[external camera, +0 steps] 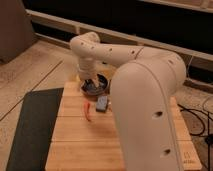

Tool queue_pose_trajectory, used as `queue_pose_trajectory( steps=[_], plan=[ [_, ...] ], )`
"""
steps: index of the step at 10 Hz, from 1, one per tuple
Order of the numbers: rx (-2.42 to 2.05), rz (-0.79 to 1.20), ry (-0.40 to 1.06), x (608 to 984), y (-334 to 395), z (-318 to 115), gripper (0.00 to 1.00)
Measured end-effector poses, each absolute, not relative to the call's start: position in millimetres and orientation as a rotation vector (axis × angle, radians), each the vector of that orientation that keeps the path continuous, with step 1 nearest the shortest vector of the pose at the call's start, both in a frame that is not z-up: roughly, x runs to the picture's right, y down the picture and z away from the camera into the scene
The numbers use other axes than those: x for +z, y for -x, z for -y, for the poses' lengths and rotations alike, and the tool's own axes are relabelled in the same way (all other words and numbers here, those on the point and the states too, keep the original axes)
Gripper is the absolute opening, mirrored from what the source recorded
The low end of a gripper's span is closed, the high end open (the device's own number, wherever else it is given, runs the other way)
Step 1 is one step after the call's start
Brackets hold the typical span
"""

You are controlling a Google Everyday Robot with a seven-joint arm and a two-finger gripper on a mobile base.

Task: Move the arm in a circular motion

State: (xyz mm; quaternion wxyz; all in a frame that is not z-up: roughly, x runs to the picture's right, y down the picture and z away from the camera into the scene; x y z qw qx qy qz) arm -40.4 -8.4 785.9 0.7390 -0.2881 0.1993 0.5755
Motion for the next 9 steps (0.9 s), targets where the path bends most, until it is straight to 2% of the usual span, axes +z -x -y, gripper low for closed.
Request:
queue_pose_trajectory(
  steps=[3, 5, 9],
  plan=[
    [1.432, -0.538, 0.511, 791, -49, 33, 0.65],
    [1.492, -0.601, 0.422, 802, -90, 67, 0.65],
    [1.424, -0.653, 0.358, 842, -61, 117, 0.65]
  ],
)
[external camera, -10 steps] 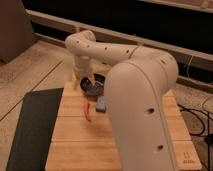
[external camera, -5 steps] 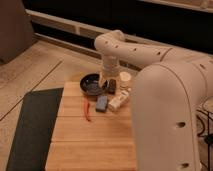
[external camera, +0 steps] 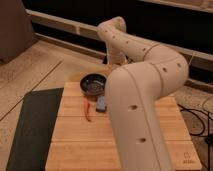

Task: Move the arm in a circular motion

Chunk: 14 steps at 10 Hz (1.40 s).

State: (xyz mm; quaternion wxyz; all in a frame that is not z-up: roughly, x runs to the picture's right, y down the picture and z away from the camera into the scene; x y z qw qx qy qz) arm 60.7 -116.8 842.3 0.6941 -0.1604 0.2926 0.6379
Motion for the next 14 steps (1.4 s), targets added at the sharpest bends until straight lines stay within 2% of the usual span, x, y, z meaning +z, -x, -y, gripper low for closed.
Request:
queue_pose_trajectory(
  steps=[2, 4, 8, 11, 14],
  plan=[
    [1.333, -0.612, 0.409, 856, -4, 123, 0.65],
    [1.236, -0.53, 0.491, 852, 51, 121, 0.65],
    [1.022, -0.358, 0.635, 810, 137, 94, 0.65],
    [0.917, -0.332, 0.66, 785, 152, 53, 0.65],
    [0.952, -0.392, 0.666, 775, 118, 10, 0.65]
  ],
)
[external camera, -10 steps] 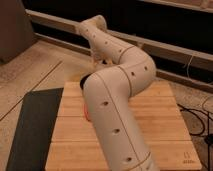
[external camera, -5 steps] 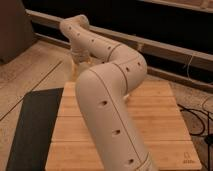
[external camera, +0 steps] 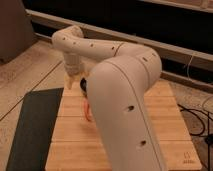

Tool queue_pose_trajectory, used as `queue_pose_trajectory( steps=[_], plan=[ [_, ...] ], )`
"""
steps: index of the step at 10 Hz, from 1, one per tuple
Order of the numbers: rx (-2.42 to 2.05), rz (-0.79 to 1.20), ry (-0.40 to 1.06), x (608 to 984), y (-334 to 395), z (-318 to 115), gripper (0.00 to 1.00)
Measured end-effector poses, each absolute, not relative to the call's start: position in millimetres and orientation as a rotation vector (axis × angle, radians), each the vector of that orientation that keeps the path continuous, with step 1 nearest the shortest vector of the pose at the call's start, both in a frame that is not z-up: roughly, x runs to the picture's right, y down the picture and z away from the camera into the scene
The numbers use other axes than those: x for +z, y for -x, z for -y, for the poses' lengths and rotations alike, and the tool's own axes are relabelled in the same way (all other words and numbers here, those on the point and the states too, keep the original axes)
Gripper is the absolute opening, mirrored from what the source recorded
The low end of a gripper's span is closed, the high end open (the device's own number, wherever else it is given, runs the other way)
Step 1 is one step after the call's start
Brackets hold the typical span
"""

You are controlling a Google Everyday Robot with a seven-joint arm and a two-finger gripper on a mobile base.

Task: Move the arm in a circular motion

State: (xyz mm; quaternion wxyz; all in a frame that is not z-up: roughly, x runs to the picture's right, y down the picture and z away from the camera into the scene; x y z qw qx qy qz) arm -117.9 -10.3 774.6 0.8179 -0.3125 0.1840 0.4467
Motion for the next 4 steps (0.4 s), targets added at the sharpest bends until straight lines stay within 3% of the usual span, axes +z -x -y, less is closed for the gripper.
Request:
queue_pose_trajectory(
  steps=[4],
  plan=[
    [1.142, -0.553, 0.571, 783, 16, 4, 0.65]
  ],
)
